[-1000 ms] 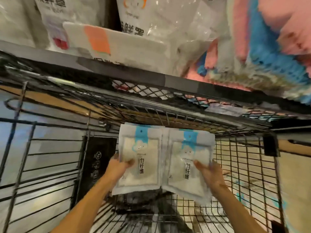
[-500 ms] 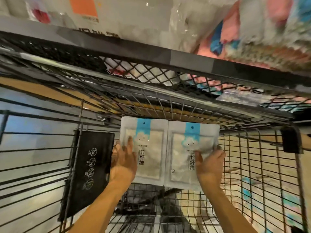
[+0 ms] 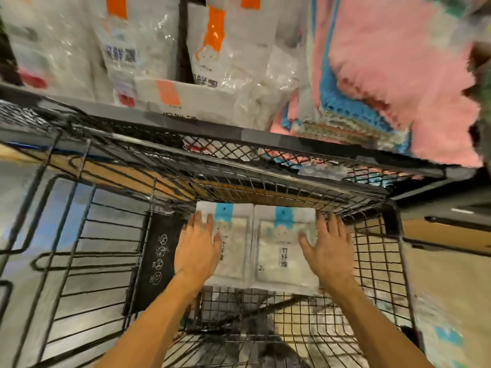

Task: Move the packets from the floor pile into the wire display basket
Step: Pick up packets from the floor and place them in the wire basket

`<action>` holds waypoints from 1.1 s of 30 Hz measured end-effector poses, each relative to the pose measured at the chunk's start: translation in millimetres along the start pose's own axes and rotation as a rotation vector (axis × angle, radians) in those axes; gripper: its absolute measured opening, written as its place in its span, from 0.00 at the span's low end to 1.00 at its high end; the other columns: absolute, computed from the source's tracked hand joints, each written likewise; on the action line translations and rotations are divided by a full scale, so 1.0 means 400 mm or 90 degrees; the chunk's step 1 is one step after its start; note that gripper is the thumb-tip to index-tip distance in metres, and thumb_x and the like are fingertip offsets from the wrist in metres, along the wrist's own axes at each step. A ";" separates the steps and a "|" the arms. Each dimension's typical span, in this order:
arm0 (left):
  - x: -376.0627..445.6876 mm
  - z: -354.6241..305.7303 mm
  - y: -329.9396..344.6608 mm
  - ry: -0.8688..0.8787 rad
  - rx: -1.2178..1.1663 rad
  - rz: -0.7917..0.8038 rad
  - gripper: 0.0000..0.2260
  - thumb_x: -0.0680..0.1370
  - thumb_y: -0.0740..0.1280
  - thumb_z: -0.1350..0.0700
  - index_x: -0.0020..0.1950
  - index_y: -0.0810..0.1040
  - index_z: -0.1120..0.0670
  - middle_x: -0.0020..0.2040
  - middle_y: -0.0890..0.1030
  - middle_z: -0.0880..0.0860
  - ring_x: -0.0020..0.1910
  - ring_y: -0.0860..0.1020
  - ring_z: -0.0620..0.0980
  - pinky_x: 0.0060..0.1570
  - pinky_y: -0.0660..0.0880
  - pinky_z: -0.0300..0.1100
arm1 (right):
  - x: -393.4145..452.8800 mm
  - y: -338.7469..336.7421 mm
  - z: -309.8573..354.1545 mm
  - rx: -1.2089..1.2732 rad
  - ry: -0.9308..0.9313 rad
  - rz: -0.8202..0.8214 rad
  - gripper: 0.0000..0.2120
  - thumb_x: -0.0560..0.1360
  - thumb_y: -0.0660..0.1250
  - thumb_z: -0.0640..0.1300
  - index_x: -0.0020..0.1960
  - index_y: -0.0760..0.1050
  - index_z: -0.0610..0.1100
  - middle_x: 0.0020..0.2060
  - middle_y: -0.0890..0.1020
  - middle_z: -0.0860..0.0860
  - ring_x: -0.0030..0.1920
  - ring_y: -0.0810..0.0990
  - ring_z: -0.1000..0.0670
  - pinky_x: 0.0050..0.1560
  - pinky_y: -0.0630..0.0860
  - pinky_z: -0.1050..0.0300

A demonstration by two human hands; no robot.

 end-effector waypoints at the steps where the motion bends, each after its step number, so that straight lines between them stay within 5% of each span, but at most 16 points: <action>1: -0.017 -0.008 -0.040 0.003 0.008 -0.016 0.29 0.85 0.46 0.43 0.84 0.53 0.55 0.82 0.57 0.60 0.81 0.58 0.59 0.78 0.60 0.53 | -0.011 -0.041 0.005 -0.001 -0.013 -0.009 0.36 0.82 0.50 0.67 0.83 0.54 0.47 0.83 0.55 0.44 0.83 0.50 0.43 0.81 0.48 0.43; 8: -0.129 -0.077 -0.291 0.026 -0.005 -0.087 0.29 0.86 0.46 0.41 0.84 0.50 0.53 0.84 0.52 0.57 0.83 0.50 0.55 0.81 0.50 0.52 | -0.081 -0.308 0.013 -0.017 -0.063 -0.085 0.34 0.82 0.55 0.66 0.81 0.61 0.48 0.82 0.61 0.44 0.82 0.57 0.42 0.81 0.53 0.42; 20: -0.372 -0.111 -0.687 0.070 -0.056 -0.246 0.29 0.86 0.46 0.40 0.83 0.57 0.53 0.83 0.58 0.56 0.82 0.55 0.55 0.80 0.54 0.52 | -0.309 -0.635 0.006 0.010 -0.089 -0.183 0.34 0.80 0.58 0.66 0.80 0.63 0.49 0.81 0.63 0.45 0.81 0.58 0.42 0.81 0.54 0.43; 33: -0.630 -0.214 -0.787 0.358 -0.086 -0.225 0.27 0.85 0.52 0.40 0.82 0.61 0.50 0.82 0.61 0.52 0.81 0.59 0.53 0.80 0.55 0.51 | -0.783 -0.684 -0.100 0.150 0.137 -0.270 0.38 0.79 0.56 0.70 0.80 0.64 0.47 0.79 0.66 0.45 0.79 0.63 0.43 0.79 0.58 0.49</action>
Point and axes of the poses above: each hand's wrist, its own x-axis towards the middle knuckle, its own y-axis out of the palm, z = x × y, the point moved 9 cm from there along x, towards the middle knuckle
